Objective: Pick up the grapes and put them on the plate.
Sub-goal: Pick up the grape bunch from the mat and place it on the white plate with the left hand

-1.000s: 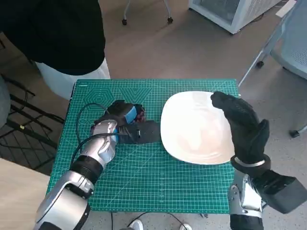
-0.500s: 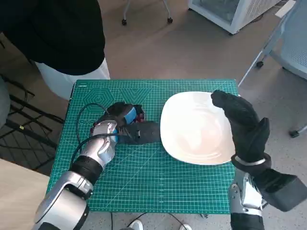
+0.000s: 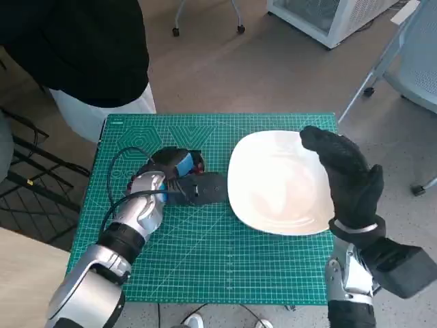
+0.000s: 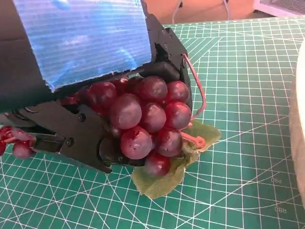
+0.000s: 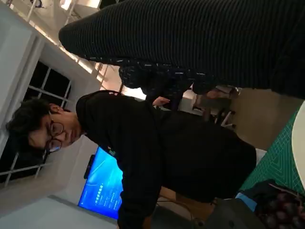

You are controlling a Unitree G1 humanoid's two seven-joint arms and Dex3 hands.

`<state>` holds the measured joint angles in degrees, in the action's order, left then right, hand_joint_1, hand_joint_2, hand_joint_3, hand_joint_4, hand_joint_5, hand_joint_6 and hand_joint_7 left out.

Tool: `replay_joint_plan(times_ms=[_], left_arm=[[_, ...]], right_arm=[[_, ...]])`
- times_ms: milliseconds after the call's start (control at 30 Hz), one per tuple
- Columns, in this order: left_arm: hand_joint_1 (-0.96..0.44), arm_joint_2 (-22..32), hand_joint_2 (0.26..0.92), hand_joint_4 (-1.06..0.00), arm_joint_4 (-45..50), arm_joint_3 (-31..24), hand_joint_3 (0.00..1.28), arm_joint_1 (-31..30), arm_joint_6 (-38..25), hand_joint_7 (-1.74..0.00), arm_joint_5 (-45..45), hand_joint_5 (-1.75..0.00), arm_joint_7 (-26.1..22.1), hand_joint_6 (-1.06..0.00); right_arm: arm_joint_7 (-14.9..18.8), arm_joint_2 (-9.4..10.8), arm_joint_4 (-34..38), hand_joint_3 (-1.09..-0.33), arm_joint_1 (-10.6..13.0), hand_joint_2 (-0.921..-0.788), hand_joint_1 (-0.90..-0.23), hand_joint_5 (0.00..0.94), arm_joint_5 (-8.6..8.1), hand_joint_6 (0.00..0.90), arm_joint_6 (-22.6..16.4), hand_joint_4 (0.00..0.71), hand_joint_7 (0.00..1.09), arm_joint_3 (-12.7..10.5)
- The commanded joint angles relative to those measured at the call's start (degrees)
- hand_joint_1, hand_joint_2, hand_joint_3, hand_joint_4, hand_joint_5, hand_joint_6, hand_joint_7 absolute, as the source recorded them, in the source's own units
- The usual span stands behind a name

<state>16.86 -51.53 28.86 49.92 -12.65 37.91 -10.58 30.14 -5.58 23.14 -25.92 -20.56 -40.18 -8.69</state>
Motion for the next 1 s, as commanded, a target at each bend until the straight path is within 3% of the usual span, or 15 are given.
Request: replay_joint_plan(times_ms=[33,133,333,500,700,867,1000], left_arm=[[0.00,0.92,0.921,-0.47,1.68,-0.23,0.19,-2.25,-0.63,-1.01,-0.21,-1.57,-0.89,-0.61],[0.00,1.26,0.921,-0.47,2.69,-0.43,0.20,-2.41,-0.86,-1.03,-0.28,-1.56,-1.06,-0.60],[0.00,2.80,0.921,-0.51,8.74,-1.35,0.19,-3.40,-2.75,-1.26,-0.23,-1.37,-2.71,-0.53],[0.00,4.56,0.921,-0.55,16.58,-2.48,0.15,-5.45,-4.59,-1.26,0.00,-1.30,-4.15,-0.56],[0.00,7.44,0.921,-0.52,29.71,-4.78,0.18,-9.70,-5.58,-1.29,0.75,-1.32,-4.21,-0.53],[0.00,9.40,0.921,-0.53,39.91,-7.00,0.18,-13.09,-5.88,-1.15,1.27,-1.42,-3.97,-0.55],[0.00,10.42,0.921,-0.56,46.88,-9.01,0.18,-15.53,-5.47,-1.20,1.44,-1.36,-3.55,-0.53]], right_arm=[[0.59,0.19,0.85,-0.736,0.30,-0.921,-0.644,0.000,-0.59,0.061,-0.02,0.288,0.36,-0.05],[0.64,0.18,0.79,-0.736,0.33,-0.921,-0.645,0.000,-0.68,0.060,0.00,0.287,0.36,-0.06],[0.74,0.12,0.91,-0.736,0.28,-0.921,-0.645,0.000,-0.83,0.057,0.07,0.287,0.37,-0.19],[0.79,0.17,0.88,-0.736,0.27,-0.921,-0.645,0.000,-0.84,0.056,0.15,0.286,0.37,-0.25],[0.79,0.22,0.78,-0.737,0.24,-0.921,-0.645,0.000,-0.85,0.052,0.24,0.286,0.37,-0.29],[0.69,0.24,0.75,-0.738,0.15,-0.921,-0.645,0.000,-0.82,0.049,0.38,0.286,0.38,-0.31],[0.66,0.26,0.85,-0.738,0.03,-0.921,-0.645,0.000,-0.82,0.047,0.42,0.285,0.38,-0.33]])
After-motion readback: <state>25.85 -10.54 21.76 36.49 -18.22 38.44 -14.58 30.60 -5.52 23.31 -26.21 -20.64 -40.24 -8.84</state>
